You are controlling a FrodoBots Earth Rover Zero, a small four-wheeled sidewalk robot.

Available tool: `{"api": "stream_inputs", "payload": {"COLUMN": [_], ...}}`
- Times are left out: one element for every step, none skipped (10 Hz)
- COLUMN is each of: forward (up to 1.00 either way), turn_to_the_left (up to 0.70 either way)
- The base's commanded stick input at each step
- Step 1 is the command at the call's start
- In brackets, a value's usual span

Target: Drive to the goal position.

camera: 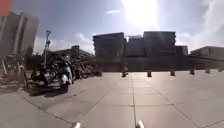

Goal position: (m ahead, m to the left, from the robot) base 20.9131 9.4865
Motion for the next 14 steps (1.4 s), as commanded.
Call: {"api": "stream_inputs", "payload": {"forward": [0.70,0.70,0.70,0.70,0.70,0.70,0.70,0.70,0.70,0.70,0.70,0.70,0.70,0.70], "turn_to_the_left": [0.00,0.00,0.00,0.00,0.00,0.00,0.00,0.00,0.00,0.00,0.00,0.00,0.00,0.00]}}
